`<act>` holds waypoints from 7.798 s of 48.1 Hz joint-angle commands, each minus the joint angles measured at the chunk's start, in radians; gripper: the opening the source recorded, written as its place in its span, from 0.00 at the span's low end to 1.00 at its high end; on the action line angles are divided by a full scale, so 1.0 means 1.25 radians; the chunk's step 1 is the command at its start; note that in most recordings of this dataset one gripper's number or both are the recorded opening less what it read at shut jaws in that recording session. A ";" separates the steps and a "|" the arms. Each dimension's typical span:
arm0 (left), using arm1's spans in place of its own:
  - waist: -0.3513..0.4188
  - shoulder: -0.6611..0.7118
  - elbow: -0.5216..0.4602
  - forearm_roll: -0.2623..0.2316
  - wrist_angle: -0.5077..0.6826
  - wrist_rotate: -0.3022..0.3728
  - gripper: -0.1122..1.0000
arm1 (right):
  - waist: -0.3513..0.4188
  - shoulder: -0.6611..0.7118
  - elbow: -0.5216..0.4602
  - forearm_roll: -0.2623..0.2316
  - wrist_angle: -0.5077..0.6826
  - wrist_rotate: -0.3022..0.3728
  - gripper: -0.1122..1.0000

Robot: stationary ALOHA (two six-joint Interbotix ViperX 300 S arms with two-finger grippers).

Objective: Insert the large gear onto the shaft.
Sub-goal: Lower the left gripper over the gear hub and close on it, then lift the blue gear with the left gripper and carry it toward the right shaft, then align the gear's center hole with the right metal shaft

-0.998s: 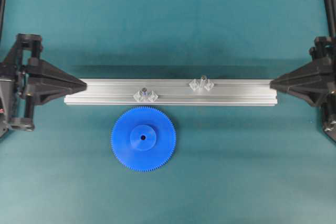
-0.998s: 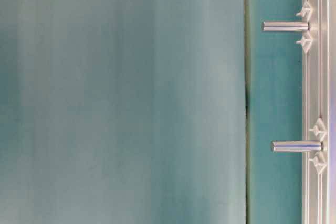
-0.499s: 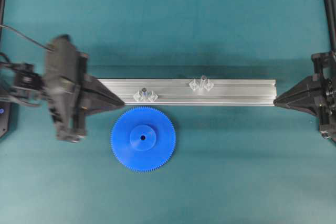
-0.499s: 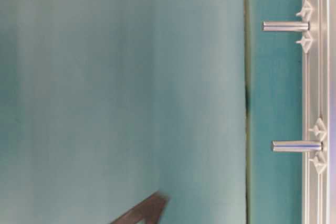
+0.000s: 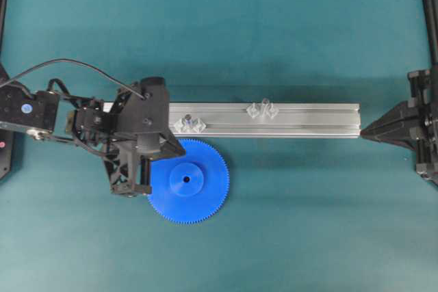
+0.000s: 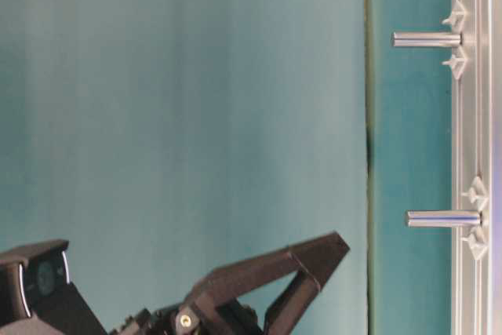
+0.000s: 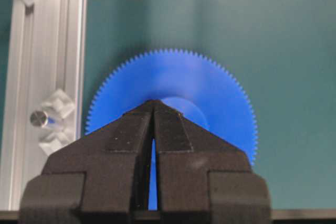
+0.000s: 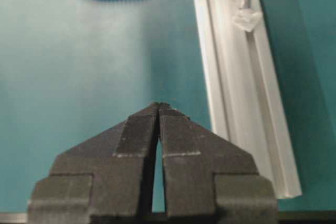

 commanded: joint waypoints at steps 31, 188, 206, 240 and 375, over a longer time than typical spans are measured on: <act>-0.045 0.152 -0.080 0.001 0.039 -0.017 0.92 | -0.063 0.031 -0.033 -0.017 0.022 0.006 0.18; -0.027 0.265 -0.237 0.002 0.229 0.065 0.81 | -0.061 -0.039 0.011 -0.011 0.002 0.032 0.17; -0.026 0.243 -0.334 0.002 0.313 0.163 0.81 | -0.061 -0.047 0.016 -0.011 0.002 0.032 0.17; 0.098 0.351 -0.528 0.007 0.363 0.414 0.81 | -0.063 -0.054 0.036 -0.010 -0.047 0.032 0.17; 0.207 0.471 -0.654 0.013 0.482 0.427 0.87 | -0.064 -0.110 0.021 -0.009 -0.017 0.032 0.17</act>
